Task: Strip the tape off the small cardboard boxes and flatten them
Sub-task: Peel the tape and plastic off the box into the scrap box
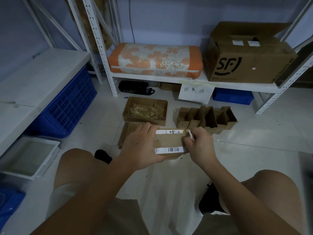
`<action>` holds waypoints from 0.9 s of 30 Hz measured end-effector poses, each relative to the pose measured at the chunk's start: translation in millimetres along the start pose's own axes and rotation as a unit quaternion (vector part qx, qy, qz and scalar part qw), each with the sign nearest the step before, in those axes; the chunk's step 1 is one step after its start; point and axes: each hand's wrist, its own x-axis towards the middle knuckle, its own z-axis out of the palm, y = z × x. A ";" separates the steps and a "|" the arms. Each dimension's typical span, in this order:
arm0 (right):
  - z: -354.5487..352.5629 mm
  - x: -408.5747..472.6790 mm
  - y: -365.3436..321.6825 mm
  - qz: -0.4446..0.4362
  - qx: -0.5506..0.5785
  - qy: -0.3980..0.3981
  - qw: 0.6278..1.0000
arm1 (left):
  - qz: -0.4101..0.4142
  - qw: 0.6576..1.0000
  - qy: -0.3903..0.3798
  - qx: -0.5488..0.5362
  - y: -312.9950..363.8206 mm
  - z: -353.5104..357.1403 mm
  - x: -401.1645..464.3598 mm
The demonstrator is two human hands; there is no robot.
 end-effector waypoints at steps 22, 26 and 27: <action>14.0 -17.6 -24.9 -0.193 0.034 0.010 0.981 | -0.006 0.990 0.031 0.137 15.5 5.2 9.2; 11.5 -12.9 -26.1 -0.080 0.062 -0.037 0.994 | -0.026 0.989 0.043 0.142 14.4 9.7 8.2; 11.1 -11.9 -26.7 -0.048 0.059 -0.052 0.996 | -0.031 0.988 0.048 0.141 14.1 9.5 7.8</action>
